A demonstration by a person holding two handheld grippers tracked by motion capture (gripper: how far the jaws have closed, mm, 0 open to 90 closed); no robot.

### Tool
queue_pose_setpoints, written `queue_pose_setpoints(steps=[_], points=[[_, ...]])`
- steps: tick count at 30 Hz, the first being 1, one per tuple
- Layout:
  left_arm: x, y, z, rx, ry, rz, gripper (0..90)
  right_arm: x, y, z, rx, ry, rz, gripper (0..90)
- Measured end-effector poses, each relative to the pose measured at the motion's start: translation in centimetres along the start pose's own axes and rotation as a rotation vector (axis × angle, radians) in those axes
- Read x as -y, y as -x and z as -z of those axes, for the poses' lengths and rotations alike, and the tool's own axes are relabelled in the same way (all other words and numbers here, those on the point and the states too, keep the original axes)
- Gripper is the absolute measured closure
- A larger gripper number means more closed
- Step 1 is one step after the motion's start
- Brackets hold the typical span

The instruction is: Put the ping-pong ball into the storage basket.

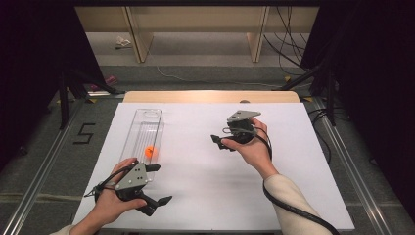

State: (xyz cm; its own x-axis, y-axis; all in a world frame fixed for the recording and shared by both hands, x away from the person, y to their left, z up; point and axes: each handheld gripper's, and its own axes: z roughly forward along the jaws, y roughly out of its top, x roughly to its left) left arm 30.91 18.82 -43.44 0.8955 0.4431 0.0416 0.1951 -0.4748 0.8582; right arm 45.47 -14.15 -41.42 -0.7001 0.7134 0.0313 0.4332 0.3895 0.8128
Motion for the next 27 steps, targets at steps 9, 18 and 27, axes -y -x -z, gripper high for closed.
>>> queue_pose_setpoints(steps=[9, 18, 27], points=[[0.0, -0.1, 0.0, -0.001, 0.0, 0.001, 0.4, 1.1, 1.0, 1.3, 0.018, 0.004, -0.021, 19.5], [0.0, -0.1, 0.0, -0.006, 0.002, 0.003, 0.4, 2.0, 1.9, 2.7, 0.037, 0.006, -0.036, 19.6], [0.0, -0.1, 0.0, -0.006, 0.002, 0.006, 0.4, 3.3, 2.8, 4.3, 0.06, 0.01, -0.056, 19.7]])
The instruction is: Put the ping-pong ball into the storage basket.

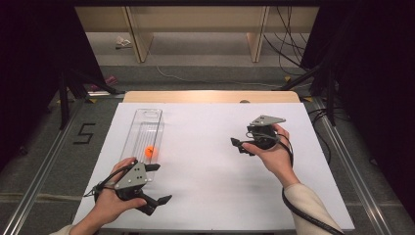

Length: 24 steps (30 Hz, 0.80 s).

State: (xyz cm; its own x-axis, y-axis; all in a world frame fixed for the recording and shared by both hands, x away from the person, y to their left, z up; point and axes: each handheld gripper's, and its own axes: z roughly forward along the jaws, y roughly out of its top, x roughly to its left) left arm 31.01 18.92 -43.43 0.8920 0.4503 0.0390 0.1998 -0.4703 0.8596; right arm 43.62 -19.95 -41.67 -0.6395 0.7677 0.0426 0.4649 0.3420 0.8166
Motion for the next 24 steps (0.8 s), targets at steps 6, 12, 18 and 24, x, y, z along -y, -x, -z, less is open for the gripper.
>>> queue_pose_setpoints(steps=[6, 12, 18, 24], points=[[0.0, 0.0, 0.0, -0.002, 0.001, 0.001, 0.4, 0.9, 0.7, 1.1, 0.014, 0.007, -0.017, 19.7], [0.0, 0.0, 0.0, -0.004, 0.001, 0.001, 0.4, 1.6, 1.2, 2.0, 0.023, 0.013, -0.034, 19.8], [0.0, -0.1, 0.1, -0.005, 0.002, 0.001, 0.4, 2.4, 1.4, 2.9, 0.033, 0.014, -0.042, 19.8], [0.0, -0.1, 0.1, -0.008, 0.005, 0.001, 0.3, 3.2, 1.6, 3.9, 0.046, 0.021, -0.044, 19.8]])
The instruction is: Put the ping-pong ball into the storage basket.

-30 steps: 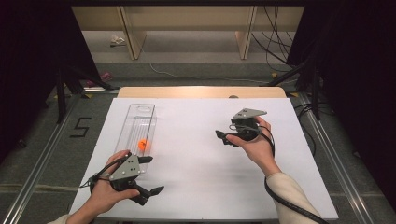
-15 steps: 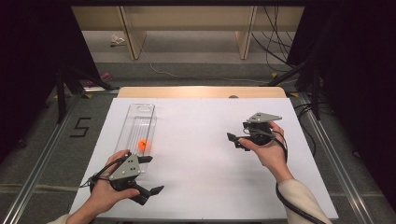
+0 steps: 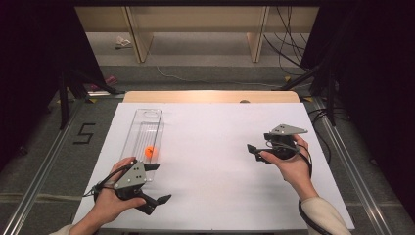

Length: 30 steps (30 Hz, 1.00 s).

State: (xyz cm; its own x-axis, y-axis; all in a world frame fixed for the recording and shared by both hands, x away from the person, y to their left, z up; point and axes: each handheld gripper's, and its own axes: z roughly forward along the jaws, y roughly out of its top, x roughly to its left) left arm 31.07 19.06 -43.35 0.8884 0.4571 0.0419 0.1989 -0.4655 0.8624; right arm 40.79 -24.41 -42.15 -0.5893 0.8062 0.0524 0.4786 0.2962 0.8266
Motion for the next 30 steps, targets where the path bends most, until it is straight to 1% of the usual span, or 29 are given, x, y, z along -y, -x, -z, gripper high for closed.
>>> queue_pose_setpoints(steps=[6, 16, 30], points=[[0.0, 0.0, 0.1, -0.002, 0.0, 0.0, 0.3, 0.9, 0.3, 0.9, 0.011, 0.001, -0.01, 19.8], [0.0, -0.1, 0.1, -0.003, 0.001, 0.0, 0.3, 1.8, 0.5, 2.3, 0.027, 0.002, -0.018, 19.7], [0.0, -0.1, 0.1, -0.005, 0.003, 0.0, 0.3, 2.8, 0.5, 3.1, 0.031, -0.005, -0.023, 19.6]])
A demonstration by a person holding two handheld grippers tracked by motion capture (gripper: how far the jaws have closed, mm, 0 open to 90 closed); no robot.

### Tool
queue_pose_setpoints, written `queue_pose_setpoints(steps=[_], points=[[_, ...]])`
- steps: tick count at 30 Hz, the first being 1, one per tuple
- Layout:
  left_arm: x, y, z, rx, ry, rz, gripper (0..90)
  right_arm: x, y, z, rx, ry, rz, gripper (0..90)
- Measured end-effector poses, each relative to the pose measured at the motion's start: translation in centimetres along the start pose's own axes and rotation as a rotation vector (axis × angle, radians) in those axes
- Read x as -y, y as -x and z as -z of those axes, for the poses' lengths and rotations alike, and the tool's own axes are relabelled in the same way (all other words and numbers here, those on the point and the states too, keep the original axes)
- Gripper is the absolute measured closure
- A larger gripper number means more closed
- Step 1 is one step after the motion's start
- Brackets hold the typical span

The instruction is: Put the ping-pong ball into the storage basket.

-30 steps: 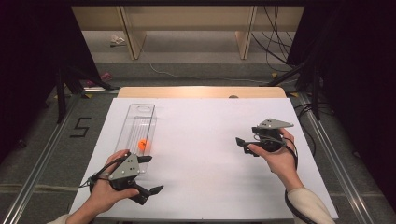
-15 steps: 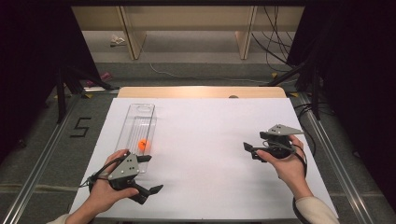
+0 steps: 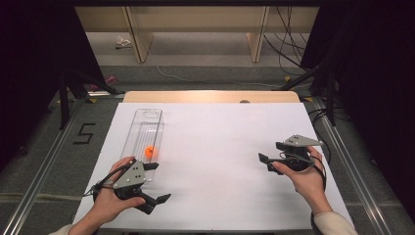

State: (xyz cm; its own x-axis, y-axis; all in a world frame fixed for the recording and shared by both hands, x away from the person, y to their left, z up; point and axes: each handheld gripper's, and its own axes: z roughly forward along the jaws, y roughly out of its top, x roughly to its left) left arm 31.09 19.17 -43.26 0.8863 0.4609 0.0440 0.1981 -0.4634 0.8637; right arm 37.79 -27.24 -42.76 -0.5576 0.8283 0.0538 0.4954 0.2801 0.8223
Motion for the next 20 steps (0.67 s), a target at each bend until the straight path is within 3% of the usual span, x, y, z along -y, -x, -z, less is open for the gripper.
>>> queue_pose_setpoints(steps=[20], points=[[-0.03, -0.17, 0.0, 0.002, -0.002, -0.001, 0.2, 0.44, 0.14, 0.27, -0.002, 0.004, -0.016, 20.1]])
